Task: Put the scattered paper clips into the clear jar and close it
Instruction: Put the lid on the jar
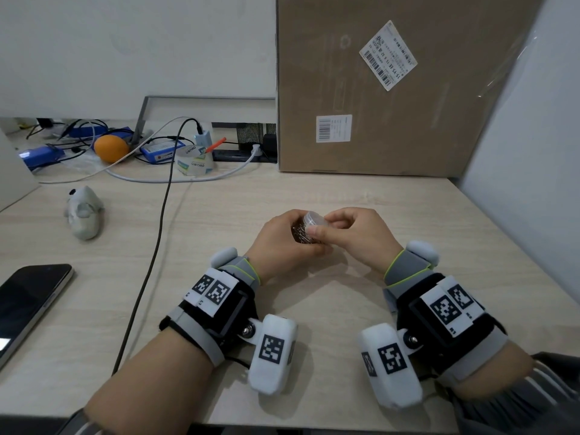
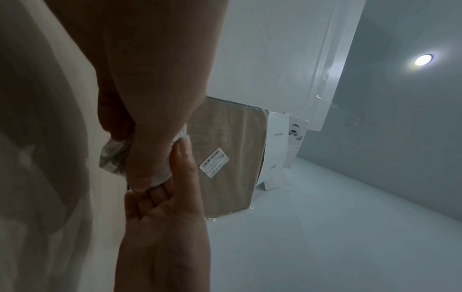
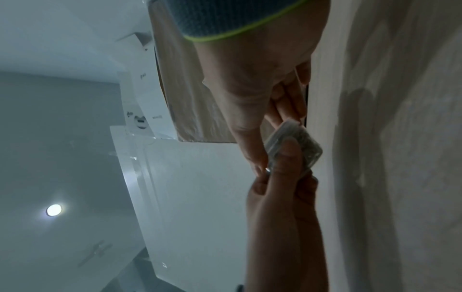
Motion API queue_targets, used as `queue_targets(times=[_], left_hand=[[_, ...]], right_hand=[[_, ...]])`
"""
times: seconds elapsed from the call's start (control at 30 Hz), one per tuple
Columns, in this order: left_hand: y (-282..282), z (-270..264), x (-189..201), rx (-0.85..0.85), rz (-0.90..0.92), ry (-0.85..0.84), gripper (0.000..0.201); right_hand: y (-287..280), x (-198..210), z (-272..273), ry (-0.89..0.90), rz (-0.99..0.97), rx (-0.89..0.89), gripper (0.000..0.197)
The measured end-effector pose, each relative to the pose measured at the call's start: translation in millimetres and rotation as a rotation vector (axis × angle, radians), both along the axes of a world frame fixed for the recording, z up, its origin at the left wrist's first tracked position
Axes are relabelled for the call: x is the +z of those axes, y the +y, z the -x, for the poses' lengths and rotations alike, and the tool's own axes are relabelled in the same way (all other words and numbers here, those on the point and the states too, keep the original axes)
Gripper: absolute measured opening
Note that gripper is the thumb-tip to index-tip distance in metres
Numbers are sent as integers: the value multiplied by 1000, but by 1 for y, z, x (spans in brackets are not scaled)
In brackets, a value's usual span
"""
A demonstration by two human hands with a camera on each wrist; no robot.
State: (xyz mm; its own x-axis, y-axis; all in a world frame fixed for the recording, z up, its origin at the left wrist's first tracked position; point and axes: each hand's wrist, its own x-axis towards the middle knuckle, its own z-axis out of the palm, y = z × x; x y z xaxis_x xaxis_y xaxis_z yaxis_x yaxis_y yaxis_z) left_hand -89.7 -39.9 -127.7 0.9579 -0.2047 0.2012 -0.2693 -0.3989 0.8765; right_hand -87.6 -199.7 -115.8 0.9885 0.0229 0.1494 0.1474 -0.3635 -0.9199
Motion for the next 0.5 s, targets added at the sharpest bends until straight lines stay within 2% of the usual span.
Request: queue_targets(times=[0.1, 0.2, 0.3, 0.4, 0.5], left_hand=[[-3, -2, -1, 36, -17, -10, 58], [-5, -1, 0, 32, 17, 17, 59], [-5, 0, 2, 14, 115, 64, 57], [-4, 2, 4, 3, 182, 92, 45], [-4, 3, 4, -6, 193, 88, 47]], right_hand=[[2, 0, -1, -3, 105, -104, 51], [2, 0, 0, 34, 133, -54, 61], [4, 0, 3, 81, -48, 89, 81], [0, 1, 2, 89, -207, 195, 63], [-3, -1, -1, 49, -145, 173, 53]])
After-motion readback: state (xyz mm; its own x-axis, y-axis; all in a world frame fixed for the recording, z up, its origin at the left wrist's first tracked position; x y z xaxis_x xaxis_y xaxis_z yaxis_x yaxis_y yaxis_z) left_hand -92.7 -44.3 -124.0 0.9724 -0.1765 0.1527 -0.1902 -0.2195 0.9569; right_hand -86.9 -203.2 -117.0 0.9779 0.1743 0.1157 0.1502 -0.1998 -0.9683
